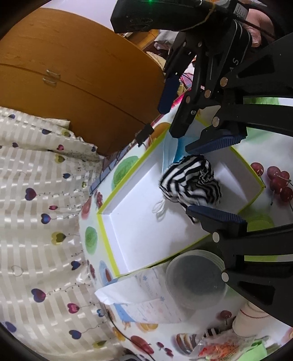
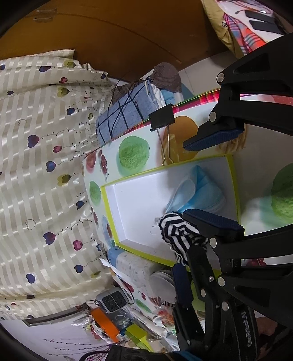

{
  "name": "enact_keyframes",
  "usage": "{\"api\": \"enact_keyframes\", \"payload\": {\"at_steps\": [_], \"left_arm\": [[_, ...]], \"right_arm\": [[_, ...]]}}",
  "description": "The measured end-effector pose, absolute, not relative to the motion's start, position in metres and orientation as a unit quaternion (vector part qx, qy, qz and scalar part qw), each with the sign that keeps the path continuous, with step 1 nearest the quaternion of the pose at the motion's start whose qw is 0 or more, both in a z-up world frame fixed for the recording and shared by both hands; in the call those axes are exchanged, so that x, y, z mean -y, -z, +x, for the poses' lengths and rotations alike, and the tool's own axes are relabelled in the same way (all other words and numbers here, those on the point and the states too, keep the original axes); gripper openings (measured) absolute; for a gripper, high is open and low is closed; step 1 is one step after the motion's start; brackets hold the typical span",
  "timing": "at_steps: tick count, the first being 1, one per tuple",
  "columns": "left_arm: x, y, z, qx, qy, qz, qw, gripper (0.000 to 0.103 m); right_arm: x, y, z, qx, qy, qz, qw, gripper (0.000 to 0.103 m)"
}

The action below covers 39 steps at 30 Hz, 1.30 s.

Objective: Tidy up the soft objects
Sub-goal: 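Lower both tools into the box and open them, releasing cloth and mask, then withdraw both open tools from the box back over the table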

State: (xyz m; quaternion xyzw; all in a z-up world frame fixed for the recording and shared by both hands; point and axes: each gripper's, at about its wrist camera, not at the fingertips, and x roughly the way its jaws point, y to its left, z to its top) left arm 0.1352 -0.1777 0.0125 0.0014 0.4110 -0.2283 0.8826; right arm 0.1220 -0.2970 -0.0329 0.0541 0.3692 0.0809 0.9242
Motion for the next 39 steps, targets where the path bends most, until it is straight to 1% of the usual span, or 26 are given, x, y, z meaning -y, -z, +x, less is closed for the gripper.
{"api": "enact_keyframes", "payload": {"at_steps": [15, 27, 39], "left_arm": [[0.155, -0.025, 0.105, -0.389, 0.221, -0.016, 0.894, 0.046], [0.118, -0.041, 0.073, -0.352, 0.186, -0.021, 0.917, 0.046], [0.078, -0.042, 0.051, -0.347, 0.156, -0.049, 0.923, 0.046]], "right_arm": [[0.28, 0.017, 0.092, -0.361, -0.096, 0.041, 0.926, 0.055], [0.248, 0.0, 0.066, -0.336, -0.129, 0.014, 0.933, 0.055], [0.209, -0.006, 0.047, -0.325, -0.178, -0.022, 0.929, 0.055]]}}
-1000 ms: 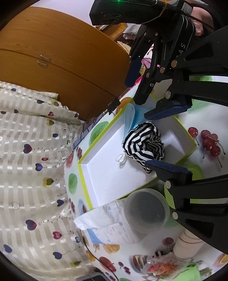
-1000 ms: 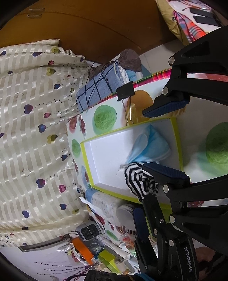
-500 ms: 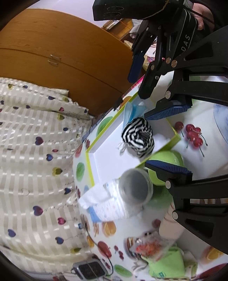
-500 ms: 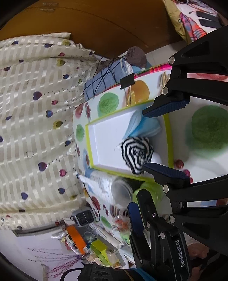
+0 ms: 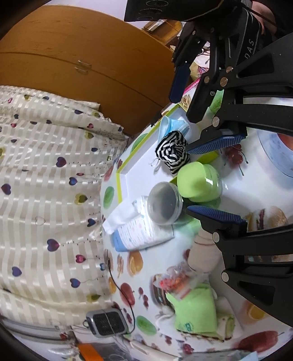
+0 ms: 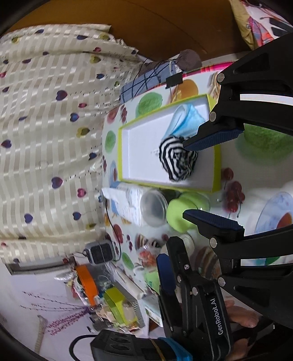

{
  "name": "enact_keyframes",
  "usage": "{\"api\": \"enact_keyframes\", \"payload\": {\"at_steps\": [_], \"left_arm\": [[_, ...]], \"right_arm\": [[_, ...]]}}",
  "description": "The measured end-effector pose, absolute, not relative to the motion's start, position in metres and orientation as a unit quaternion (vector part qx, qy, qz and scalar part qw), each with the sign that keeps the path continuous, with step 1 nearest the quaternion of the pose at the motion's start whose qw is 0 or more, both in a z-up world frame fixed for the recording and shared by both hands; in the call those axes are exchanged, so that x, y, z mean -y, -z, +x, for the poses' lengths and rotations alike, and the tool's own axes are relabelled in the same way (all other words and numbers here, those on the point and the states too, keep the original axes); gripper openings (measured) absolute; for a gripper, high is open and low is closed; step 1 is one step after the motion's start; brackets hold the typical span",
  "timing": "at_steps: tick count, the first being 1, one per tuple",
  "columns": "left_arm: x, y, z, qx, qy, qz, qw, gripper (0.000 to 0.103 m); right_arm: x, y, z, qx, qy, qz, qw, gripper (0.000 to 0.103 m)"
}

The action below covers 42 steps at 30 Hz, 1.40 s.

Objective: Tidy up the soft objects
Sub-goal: 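Withdraw both open tools from the box back over the table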

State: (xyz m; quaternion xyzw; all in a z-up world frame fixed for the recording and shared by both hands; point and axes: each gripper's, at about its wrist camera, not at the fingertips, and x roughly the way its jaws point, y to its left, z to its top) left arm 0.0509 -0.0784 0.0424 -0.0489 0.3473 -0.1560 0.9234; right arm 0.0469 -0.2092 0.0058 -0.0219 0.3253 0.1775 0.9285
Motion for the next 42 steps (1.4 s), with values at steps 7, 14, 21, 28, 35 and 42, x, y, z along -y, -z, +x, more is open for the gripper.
{"api": "enact_keyframes", "payload": {"at_steps": [7, 14, 21, 28, 35, 42], "left_arm": [[0.062, -0.041, 0.04, -0.345, 0.126, -0.051, 0.929, 0.046], [0.046, -0.038, 0.03, -0.347, 0.095, -0.055, 0.931, 0.046], [0.032, -0.035, 0.027, -0.349, 0.076, -0.072, 0.931, 0.046], [0.023, -0.031, 0.026, -0.353, 0.064, -0.081, 0.93, 0.046], [0.011, -0.024, 0.023, -0.361, 0.054, -0.091, 0.926, 0.046], [-0.004, -0.019, 0.022, -0.366, 0.045, -0.102, 0.924, 0.046]], "right_arm": [[0.194, -0.008, 0.041, -0.329, -0.193, -0.028, 0.924, 0.056], [0.178, -0.011, 0.034, -0.333, -0.216, -0.034, 0.917, 0.056], [0.167, -0.012, 0.03, -0.337, -0.242, -0.03, 0.91, 0.056], [0.157, -0.011, 0.03, -0.34, -0.25, -0.031, 0.906, 0.056], [0.146, -0.008, 0.03, -0.347, -0.258, -0.04, 0.901, 0.056], [0.136, -0.003, 0.033, -0.356, -0.263, -0.044, 0.895, 0.056]]}}
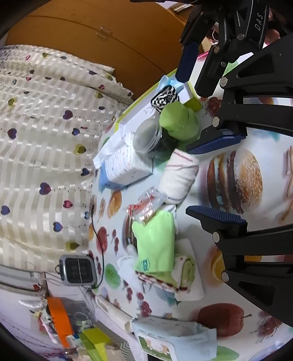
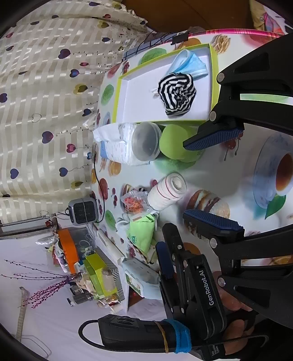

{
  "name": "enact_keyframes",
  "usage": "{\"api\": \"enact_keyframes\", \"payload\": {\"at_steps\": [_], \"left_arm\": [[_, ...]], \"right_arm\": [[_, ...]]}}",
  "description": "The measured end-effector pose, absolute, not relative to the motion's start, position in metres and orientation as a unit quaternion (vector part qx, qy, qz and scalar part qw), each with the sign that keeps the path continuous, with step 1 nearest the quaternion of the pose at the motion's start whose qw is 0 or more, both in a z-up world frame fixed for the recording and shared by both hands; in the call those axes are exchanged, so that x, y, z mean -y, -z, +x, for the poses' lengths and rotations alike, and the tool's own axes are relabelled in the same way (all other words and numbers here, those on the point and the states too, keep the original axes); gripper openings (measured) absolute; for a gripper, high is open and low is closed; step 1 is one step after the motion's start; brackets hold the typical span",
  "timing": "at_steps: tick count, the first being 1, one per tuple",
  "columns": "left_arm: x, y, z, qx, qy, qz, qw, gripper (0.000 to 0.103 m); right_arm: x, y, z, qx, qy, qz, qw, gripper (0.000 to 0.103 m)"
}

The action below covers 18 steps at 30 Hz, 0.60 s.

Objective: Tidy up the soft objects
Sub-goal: 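Withdraw both open tools from the box back over the table, then reach the right tool to the clear snack bag and grasp it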

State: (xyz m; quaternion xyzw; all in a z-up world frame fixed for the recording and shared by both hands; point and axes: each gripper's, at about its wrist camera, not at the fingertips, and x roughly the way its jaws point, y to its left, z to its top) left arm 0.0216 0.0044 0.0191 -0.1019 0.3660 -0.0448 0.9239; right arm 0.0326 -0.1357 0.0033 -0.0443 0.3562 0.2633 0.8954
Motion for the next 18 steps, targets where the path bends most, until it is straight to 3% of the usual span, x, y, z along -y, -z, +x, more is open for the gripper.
{"api": "enact_keyframes", "payload": {"at_steps": [18], "left_arm": [[-0.023, -0.011, 0.024, -0.373, 0.027, -0.118, 0.92, 0.046]], "right_arm": [[0.11, 0.003, 0.044, -0.366, -0.286, -0.069, 0.883, 0.056]]}}
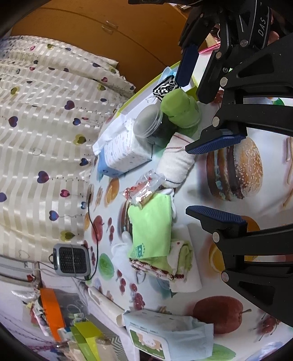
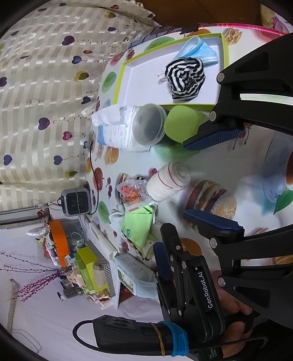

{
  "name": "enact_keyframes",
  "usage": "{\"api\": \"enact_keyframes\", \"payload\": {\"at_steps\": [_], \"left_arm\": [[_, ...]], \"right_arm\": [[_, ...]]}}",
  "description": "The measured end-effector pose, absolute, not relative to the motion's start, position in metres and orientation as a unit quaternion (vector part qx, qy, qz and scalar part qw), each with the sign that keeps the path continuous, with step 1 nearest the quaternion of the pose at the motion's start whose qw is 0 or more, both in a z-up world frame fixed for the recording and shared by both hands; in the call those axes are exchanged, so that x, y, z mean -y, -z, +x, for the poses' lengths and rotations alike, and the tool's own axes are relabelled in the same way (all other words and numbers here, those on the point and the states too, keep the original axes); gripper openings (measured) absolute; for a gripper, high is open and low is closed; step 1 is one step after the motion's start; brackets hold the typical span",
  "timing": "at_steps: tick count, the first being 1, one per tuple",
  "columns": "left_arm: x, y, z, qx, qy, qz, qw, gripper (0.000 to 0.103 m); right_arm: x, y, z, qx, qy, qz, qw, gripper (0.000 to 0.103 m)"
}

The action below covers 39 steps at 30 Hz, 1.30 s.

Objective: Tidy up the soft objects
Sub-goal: 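Reach the right tool to the clear snack bag and grasp it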

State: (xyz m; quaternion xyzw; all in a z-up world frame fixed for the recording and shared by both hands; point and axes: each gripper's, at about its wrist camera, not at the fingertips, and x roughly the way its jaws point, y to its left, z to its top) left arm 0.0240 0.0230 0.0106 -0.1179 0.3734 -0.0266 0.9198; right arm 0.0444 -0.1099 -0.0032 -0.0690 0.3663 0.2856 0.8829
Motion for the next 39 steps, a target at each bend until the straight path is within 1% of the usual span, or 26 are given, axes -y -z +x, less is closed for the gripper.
{"api": "enact_keyframes", "payload": {"at_steps": [11, 17, 24, 31, 33, 39], "left_arm": [[-0.057, -0.004, 0.027, -0.377, 0.003, -0.14, 0.915, 0.046], [-0.082, -0.004, 0.031, -0.372, -0.024, -0.154, 0.915, 0.05], [-0.108, -0.002, 0.038, -0.369, -0.049, -0.166, 0.913, 0.05], [-0.119, -0.008, 0.037, -0.354, -0.06, -0.17, 0.918, 0.05], [-0.124, -0.009, 0.037, -0.349, -0.064, -0.171, 0.919, 0.051], [-0.136, 0.001, 0.05, -0.365, -0.072, -0.177, 0.911, 0.052]], "right_arm": [[0.088, 0.015, 0.061, -0.379, -0.299, -0.089, 0.871, 0.056], [0.08, 0.021, 0.072, -0.385, -0.301, -0.098, 0.867, 0.056], [0.07, 0.025, 0.083, -0.388, -0.304, -0.104, 0.864, 0.056], [0.056, 0.018, 0.094, -0.378, -0.314, -0.102, 0.865, 0.056], [0.051, 0.016, 0.098, -0.376, -0.318, -0.098, 0.865, 0.056], [0.03, 0.019, 0.119, -0.382, -0.33, -0.087, 0.858, 0.056]]}}
